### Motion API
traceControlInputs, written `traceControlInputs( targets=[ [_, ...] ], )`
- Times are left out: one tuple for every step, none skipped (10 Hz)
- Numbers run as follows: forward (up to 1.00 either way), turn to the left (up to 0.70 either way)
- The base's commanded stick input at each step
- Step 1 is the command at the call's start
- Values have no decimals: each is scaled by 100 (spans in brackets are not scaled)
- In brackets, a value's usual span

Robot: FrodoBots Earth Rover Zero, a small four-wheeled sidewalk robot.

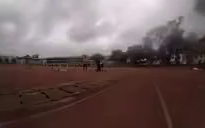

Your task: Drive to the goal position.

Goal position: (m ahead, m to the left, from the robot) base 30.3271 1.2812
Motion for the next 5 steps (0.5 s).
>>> traceControlInputs(
  targets=[
    [0,-70],
    [0,-70],
    [0,-70],
    [0,-70],
    [0,-70]
  ],
)
